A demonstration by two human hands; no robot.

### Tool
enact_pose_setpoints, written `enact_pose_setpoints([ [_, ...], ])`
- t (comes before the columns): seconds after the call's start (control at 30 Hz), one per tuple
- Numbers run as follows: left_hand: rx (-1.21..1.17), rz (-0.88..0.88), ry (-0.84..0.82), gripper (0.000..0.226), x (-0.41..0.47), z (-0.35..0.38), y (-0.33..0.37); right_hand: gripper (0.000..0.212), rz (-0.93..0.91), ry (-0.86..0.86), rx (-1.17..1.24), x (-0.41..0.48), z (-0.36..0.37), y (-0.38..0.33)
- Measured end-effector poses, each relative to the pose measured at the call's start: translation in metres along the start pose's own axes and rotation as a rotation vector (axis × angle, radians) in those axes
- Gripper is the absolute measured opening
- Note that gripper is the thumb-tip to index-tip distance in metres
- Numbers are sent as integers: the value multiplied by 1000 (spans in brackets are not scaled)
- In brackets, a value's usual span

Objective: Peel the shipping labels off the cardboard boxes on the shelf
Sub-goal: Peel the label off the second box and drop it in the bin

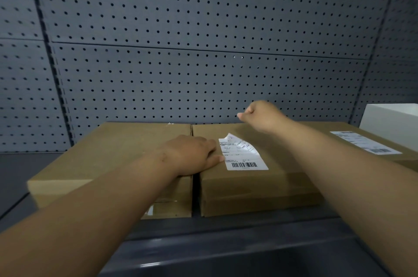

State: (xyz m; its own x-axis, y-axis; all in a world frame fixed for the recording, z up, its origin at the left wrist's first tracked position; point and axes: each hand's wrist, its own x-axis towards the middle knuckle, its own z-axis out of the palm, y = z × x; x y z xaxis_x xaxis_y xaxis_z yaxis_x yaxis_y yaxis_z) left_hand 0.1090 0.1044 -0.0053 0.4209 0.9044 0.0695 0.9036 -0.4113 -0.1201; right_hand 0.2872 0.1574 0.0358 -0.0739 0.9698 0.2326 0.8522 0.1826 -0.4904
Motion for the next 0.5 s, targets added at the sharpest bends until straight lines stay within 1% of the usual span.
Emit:
enact_pose_setpoints([
  [0.1,2,-3,-5,45,0,0,0,44,-19,-137,-164,-4,17,-8],
  [0.17,4,-7,-6,46,0,0,1,50,-54,-162,-293,-3,33,-12],
  [0.2,5,-9,-3,47,0,1,1,47,-62,-145,-359,0,39,-13],
  [0.27,1,-17,-1,48,0,2,0,33,-84,-92,-470,5,48,-17],
  [0.33,-5,-24,-5,49,1,2,0,17,-104,-58,-497,9,53,-18],
  [0.37,-1,-26,-7,49,1,2,0,17,-114,-69,-446,10,53,-16],
  [0.4,7,-28,-8,49,1,2,0,19,-130,-100,-332,10,48,-11],
  [0.47,20,-30,-12,47,1,2,0,24,-144,-208,63,2,24,-1],
  [0.5,18,-31,-11,46,1,2,0,23,-152,-255,256,-3,11,4],
])
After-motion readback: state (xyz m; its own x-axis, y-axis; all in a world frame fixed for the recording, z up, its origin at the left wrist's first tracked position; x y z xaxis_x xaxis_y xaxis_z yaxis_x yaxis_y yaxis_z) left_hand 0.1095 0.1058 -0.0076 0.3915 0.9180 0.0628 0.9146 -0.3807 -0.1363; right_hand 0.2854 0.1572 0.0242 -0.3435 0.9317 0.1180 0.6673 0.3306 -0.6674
